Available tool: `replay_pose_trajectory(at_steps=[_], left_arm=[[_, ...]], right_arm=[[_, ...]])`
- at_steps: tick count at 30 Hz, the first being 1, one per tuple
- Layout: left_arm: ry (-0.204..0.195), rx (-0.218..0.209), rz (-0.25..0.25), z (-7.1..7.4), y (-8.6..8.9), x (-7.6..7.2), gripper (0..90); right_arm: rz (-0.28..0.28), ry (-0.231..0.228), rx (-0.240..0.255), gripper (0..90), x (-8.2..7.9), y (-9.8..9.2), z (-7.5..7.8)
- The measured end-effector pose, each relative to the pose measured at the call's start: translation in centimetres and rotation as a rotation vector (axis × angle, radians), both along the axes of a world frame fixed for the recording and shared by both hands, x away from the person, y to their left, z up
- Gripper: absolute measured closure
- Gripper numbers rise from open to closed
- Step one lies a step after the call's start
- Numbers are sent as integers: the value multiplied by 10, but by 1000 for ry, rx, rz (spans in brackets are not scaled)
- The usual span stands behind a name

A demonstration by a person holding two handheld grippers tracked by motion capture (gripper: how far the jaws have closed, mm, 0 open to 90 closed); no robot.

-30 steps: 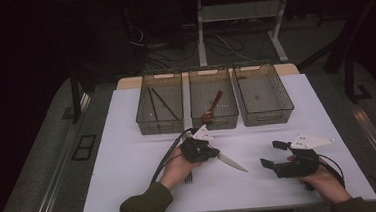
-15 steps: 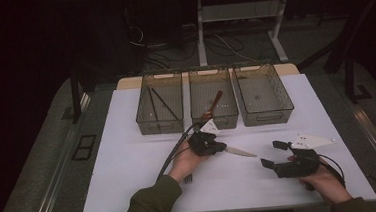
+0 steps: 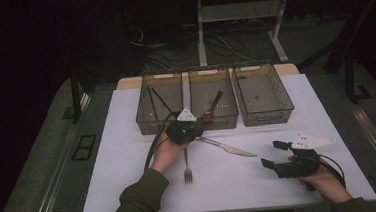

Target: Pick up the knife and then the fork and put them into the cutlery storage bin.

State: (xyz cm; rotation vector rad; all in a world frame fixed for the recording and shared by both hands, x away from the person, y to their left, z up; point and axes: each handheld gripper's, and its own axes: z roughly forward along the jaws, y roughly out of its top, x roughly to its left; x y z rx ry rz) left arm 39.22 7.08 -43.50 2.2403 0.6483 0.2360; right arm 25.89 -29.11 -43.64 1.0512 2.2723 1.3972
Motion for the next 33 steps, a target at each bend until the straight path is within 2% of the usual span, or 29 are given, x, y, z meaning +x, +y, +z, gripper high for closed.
replay_pose_trajectory(at_steps=[3, 7, 9, 12, 14, 15, 18, 20, 23, 28, 33], left_arm=[[3, 27, 23, -4, 1, 3, 888], [-19, 68, 50, -8, 0, 6, 888], [-16, 69, 46, -10, -1, 7, 889], [-37, 98, 50, -10, -6, 4, 889], [-25, 93, 50, -11, -7, 4, 890], [-12, 95, 44, -11, -7, 5, 890], [-26, 124, 29, -11, -9, 3, 890], [-28, 126, 27, -11, -10, 2, 890], [-2, 121, 16, -10, -8, 1, 891], [49, 121, -36, -6, -8, -8, 891], [65, 131, -90, -5, -10, -18, 890]], right_arm=[[2, -1, 0, 176, 0, 0, 0], [-1, 0, 0, 176, 0, 0, 0], [1, -2, -1, 176, 0, 0, 0], [1, -2, 1, 176, 0, 0, 0], [1, -1, 0, 176, 0, 0, 0], [1, -1, 1, 176, 0, 0, 0], [2, -2, 0, 176, 0, 0, 0], [2, 1, 0, 176, 0, 0, 0], [1, 0, 0, 176, 0, 0, 0], [-3, -3, 3, 176, 0, -2, 0], [-2, -3, 2, 176, 0, -1, 0]])
